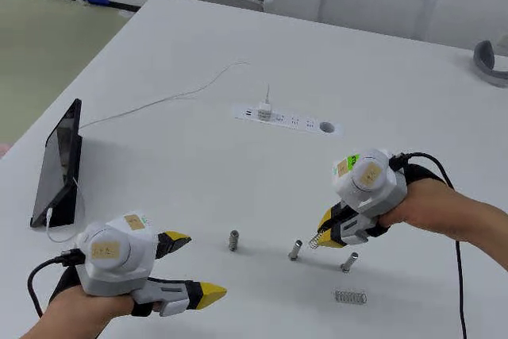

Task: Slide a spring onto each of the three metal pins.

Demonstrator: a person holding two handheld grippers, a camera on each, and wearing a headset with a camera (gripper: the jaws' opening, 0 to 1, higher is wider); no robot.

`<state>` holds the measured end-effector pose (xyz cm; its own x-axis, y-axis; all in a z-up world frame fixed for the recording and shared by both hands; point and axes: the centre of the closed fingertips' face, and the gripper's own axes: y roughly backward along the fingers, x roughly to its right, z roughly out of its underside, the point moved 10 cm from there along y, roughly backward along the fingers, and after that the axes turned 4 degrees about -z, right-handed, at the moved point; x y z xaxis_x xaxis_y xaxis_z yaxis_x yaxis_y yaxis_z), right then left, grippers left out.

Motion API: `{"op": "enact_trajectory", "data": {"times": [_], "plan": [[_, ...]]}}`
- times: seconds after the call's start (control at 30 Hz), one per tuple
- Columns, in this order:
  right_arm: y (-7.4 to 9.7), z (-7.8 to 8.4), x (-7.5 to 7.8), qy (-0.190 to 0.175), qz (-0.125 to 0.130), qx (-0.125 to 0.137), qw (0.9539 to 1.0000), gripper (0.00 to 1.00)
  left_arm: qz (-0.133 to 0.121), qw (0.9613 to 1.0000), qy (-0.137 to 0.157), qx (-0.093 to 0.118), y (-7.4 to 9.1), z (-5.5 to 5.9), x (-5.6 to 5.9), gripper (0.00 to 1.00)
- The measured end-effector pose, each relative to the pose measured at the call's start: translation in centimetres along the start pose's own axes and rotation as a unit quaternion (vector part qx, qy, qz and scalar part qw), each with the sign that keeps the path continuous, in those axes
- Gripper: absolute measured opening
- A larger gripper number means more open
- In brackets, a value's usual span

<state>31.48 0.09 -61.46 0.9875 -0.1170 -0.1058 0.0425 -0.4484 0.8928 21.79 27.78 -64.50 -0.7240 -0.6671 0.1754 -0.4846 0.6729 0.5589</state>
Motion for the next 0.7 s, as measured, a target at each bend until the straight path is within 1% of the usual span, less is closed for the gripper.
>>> {"op": "enact_trajectory", "data": {"times": [0.1,0.37,0.7], "plan": [[-0.4,-0.2,0.5,0.003,0.000,-0.002,1.0000,0.12,-0.005,1.0000,0.007,0.000,0.3,0.3,-0.1,0.67],[-1.4,-0.7,1.0,0.011,-0.006,-0.007,0.9999,0.12,-0.011,0.9998,0.017,-0.002,0.7,0.8,-0.4,0.66],[-2.4,-0.9,1.3,0.016,-0.011,-0.016,0.9997,0.12,-0.018,0.9996,0.024,0.002,1.2,0.8,-0.8,0.65]]}}
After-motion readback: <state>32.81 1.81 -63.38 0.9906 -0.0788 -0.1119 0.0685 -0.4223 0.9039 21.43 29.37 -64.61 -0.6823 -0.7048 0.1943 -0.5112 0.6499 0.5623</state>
